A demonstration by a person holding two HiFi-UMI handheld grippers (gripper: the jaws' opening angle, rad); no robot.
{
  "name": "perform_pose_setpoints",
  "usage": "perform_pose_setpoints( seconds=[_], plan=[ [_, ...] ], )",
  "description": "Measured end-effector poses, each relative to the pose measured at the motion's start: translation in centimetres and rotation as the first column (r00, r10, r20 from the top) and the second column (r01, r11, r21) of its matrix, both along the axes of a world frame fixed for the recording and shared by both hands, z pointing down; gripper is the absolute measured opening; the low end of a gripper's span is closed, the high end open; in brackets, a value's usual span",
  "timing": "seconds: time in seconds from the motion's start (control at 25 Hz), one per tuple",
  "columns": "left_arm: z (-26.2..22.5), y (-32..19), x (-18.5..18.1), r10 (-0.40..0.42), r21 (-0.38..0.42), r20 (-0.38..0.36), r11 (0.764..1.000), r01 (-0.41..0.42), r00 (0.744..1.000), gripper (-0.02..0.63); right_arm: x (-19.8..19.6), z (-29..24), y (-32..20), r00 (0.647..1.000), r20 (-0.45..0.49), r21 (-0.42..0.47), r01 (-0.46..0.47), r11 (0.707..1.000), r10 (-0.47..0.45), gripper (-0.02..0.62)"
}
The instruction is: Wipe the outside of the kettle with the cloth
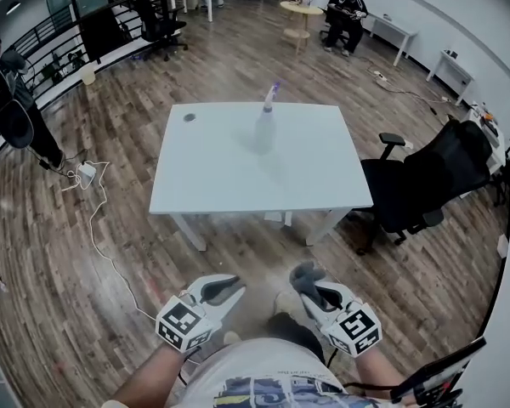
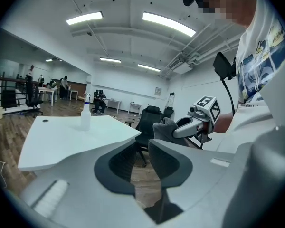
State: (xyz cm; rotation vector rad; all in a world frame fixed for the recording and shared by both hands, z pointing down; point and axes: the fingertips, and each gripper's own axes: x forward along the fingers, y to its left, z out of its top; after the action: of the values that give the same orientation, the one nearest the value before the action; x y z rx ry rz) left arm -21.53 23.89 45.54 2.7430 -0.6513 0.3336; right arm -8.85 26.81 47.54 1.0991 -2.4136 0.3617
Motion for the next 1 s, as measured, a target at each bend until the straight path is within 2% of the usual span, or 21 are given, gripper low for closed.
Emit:
perform_pose_setpoints(
  seconds=[0.24, 0.44, 0.64, 1.0],
  plan=[
    [0.5, -7.3, 3.8, -0.086, 0.006, 0.059, 0.996, 0.086, 0.995, 0.112, 4.4, -0.1, -7.7, 0.998, 0.052, 0.022, 0.040, 0.999, -0.041, 0.077],
    [0.1, -14.5, 6.8, -0.187, 0.050, 0.093, 0.982, 0.183, 0.978, 0.139, 9.4, 0.1, -12.8, 0.995, 0.050, 0.024, 0.080, 0.997, -0.081, 0.077],
    [-0.7, -21.2, 9.2, -0.245, 0.085, 0.107, 0.968, 0.237, 0.964, 0.154, 13.6, 0.7, -16.4, 0.996, 0.045, -0.004, 0.079, 0.997, -0.079, 0.077],
    [0.7, -34.4, 10.0, -0.333, 0.110, 0.125, 0.941, 0.320, 0.935, 0.217, 15.1, 2.0, -23.1, 0.997, 0.062, -0.030, 0.051, 0.998, -0.049, 0.078]
  ],
)
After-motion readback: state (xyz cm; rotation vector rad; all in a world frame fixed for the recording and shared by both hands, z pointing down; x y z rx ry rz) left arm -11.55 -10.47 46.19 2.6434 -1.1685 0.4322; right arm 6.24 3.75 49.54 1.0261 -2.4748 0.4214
